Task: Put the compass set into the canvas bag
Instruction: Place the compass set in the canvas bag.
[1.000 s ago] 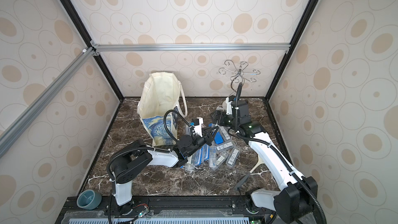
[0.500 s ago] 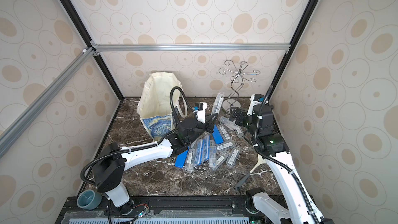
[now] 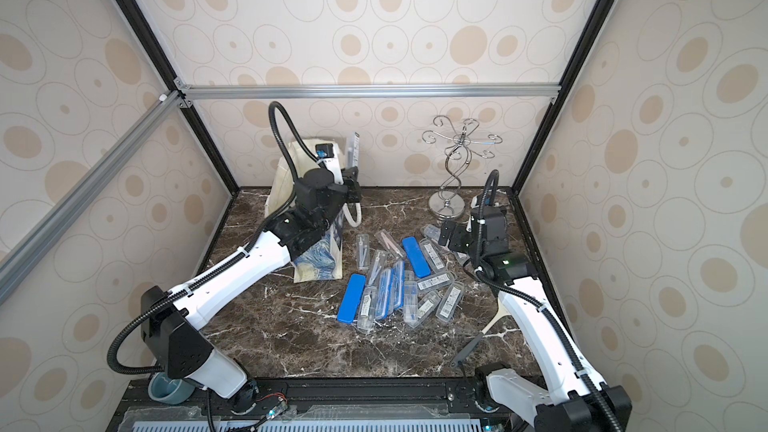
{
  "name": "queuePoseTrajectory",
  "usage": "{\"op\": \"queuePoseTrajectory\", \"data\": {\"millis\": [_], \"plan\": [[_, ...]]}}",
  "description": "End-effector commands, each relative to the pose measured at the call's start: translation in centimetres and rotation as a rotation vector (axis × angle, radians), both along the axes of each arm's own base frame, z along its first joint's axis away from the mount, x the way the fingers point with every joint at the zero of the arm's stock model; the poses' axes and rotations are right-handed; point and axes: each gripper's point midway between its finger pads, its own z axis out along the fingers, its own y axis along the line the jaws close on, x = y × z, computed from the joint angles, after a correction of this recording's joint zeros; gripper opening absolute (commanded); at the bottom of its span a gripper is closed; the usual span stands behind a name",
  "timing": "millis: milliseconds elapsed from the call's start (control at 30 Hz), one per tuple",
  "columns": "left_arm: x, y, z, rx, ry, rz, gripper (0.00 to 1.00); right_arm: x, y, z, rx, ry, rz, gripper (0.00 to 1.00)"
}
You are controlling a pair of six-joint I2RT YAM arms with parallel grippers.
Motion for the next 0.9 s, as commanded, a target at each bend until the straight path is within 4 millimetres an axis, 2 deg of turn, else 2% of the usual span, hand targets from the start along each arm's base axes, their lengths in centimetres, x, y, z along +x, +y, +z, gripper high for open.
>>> {"op": "queuePoseTrajectory", "data": {"millis": [0,67,200,367,600,800,867], "plan": [[1.8,4.8,-0.4,0.134,0.08,0.135,0.13,-0.1,-0.1,-2.2,-0.026,0.064,0.011,0.99],[3.4,6.3,-1.8,0.177,0.139,0.173,0.14,0.0,-0.1,-2.9,-0.03,0.081,0.013,0.99],[6.2,7.9,-5.8,0.258,0.262,0.224,0.13,0.1,-0.1,-4.0,-0.034,0.106,0.01,0.99],[8.2,8.4,-11.5,0.319,0.403,0.238,0.1,0.1,-0.3,-4.9,-0.046,0.126,0.003,0.99],[8.8,8.7,-17.8,0.393,0.535,0.245,0.12,-0.1,-0.6,-5.9,-0.064,0.151,-0.006,0.99],[7.9,10.0,-21.6,0.436,0.613,0.277,0.14,-0.3,-0.6,-6.3,-0.063,0.158,-0.006,0.99],[7.5,10.5,-22.3,0.436,0.623,0.29,0.14,-0.3,-0.6,-6.2,-0.063,0.157,-0.007,0.99]]}}
